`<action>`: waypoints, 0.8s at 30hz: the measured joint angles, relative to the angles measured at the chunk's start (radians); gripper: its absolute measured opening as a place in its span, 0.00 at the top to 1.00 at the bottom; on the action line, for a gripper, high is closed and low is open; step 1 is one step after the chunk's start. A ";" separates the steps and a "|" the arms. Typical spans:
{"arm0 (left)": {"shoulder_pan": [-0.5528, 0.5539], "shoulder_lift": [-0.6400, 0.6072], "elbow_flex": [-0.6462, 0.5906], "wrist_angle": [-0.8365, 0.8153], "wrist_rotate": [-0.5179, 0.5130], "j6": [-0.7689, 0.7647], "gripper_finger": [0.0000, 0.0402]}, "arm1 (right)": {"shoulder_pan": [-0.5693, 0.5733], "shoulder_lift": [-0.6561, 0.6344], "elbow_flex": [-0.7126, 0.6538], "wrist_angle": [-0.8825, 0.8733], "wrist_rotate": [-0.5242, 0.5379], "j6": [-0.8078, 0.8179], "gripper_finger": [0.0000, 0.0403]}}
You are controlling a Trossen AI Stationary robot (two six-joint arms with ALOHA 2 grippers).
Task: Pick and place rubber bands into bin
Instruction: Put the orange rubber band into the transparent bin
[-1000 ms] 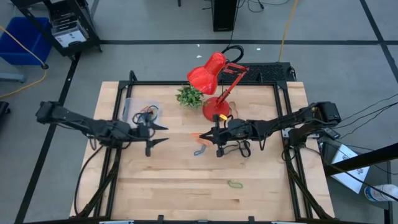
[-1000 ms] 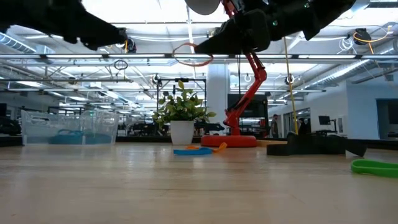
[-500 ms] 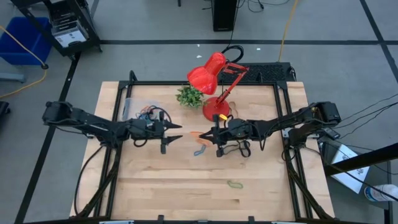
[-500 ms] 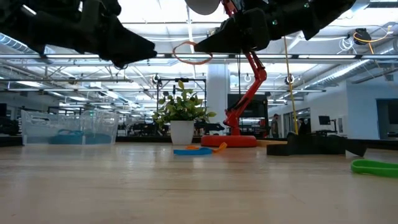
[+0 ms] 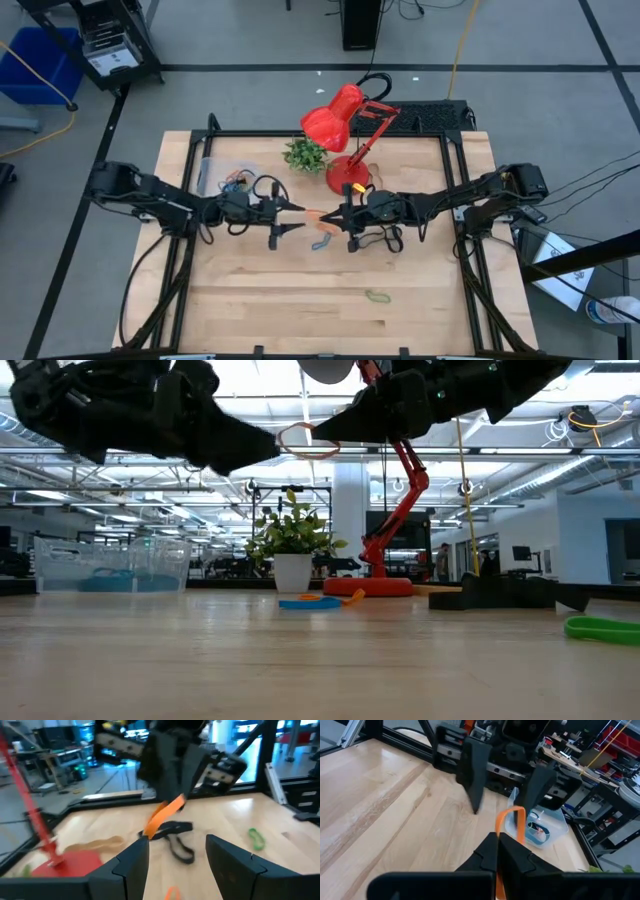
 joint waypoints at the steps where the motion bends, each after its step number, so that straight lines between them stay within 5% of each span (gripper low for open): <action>1: -0.001 0.017 0.015 0.000 0.002 -0.001 0.50 | 0.000 0.000 0.000 -0.001 0.000 0.001 1.00; 11: 0.000 0.145 0.150 -0.136 -0.054 0.008 0.50 | 0.000 0.000 0.000 -0.016 0.000 0.007 1.00; 24: 0.000 0.152 0.181 -0.133 -0.053 0.069 0.50 | 0.000 0.000 0.000 -0.039 0.000 0.023 1.00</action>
